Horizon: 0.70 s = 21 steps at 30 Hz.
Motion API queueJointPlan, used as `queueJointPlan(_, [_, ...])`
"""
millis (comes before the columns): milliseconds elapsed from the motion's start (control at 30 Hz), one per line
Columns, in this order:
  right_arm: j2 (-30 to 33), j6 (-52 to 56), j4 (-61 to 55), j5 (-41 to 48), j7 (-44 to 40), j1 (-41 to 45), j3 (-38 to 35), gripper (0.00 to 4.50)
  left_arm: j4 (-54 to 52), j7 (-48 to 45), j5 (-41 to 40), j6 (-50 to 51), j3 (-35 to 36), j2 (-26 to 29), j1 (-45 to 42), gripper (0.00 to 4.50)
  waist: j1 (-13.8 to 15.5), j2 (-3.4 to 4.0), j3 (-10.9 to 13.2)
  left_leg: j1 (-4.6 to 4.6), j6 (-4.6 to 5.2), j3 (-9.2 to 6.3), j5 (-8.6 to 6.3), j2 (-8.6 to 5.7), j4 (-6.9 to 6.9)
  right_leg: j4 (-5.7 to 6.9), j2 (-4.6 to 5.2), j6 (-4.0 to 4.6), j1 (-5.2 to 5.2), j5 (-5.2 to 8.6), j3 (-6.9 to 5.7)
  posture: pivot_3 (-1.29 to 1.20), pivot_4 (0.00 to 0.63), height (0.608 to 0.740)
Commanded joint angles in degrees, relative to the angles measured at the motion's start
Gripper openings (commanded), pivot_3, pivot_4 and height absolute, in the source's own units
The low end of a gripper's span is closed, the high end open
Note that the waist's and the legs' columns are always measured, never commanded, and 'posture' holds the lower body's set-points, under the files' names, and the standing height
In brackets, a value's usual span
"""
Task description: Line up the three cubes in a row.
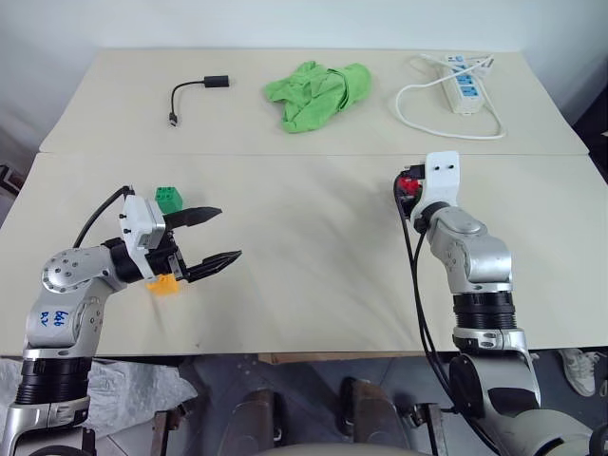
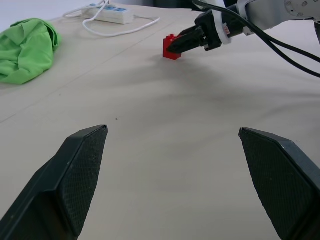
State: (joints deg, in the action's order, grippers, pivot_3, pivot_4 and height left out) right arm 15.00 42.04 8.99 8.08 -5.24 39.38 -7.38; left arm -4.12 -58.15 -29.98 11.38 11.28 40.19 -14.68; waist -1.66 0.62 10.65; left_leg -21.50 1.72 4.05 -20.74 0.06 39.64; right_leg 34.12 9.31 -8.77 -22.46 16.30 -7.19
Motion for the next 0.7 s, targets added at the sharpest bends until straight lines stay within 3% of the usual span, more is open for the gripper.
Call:
queueJointPlan(33, [1.9, 1.2, -3.4, 1.2, -2.1, 0.3, -1.1, 1.47, -2.2, 0.8, -0.5, -0.7, 2.3, 0.1, 1.3, 4.5, 0.0, 0.0, 0.0, 0.0, 0.0, 0.0, 0.0, 0.01, 0.0, 0.0, 0.0, 0.0, 0.0, 0.0, 0.0, 0.0, 0.15, 0.74])
queueJointPlan(100, [5.1, -0.5, -4.8, 3.9, -11.0, -0.1, 0.4, 1.47, -1.7, 0.9, -0.2, -1.3, 2.7, 0.1, 2.2, 4.5, 0.0, 0.0, 0.0, 0.0, 0.0, 0.0, 0.0, 0.01, 0.0, 0.0, -0.01, 0.0, -0.01, 0.0, 0.0, 0.0, 0.15, 0.74])
queueJointPlan(233, [19.8, -9.7, -7.4, 9.3, -44.0, -3.2, 8.5, 1.47, -0.6, 0.4, -0.3, -2.6, 3.5, -0.2, 3.7, 4.5, 0.2, 0.01, 0.0, -0.01, 0.04, 0.0, -0.02, -0.04, -0.02, -0.08, 0.01, -0.01, 0.01, 0.0, 0.0, 0.0, 0.15, 0.74])
queueJointPlan(333, [24.9, -13.7, -1.4, 10.3, -58.0, -0.3, 12.1, 1.47, -0.6, 1.2, -2.2, -1.8, 4.4, -1.2, 3.0, 4.5, 0.1, -0.03, 0.0, 0.01, 0.05, 0.03, -0.02, -0.03, -0.01, -0.11, 0.0, -0.02, 0.06, -0.01, -0.02, 0.0, 0.15, 0.74])
queueJointPlan(567, [23.3, -33.3, 11.8, 10.6, -79.7, 4.4, 15.6, 1.47, -1.5, 1.2, -2.5, -0.5, 4.4, -1.6, 2.9, 4.5, 0.0, -0.09, 0.1, 0.13, 0.03, 0.17, -0.01, 0.07, 0.08, -0.03, 0.0, -0.05, 0.08, -0.02, 0.03, 0.0, 0.15, 0.74])
queueJointPlan(700, [19.9, -50.3, 25.7, 2.4, -80.3, 8.3, 19.2, 1.47, -3.1, 1.4, -2.8, 0.3, 5.1, -1.4, 4.2, 4.5, -0.1, -0.11, 0.1, 0.13, 0.04, 0.16, -0.01, 0.04, 0.11, -0.03, 0.01, -0.04, 0.09, -0.02, 0.03, 0.0, 0.15, 0.74])
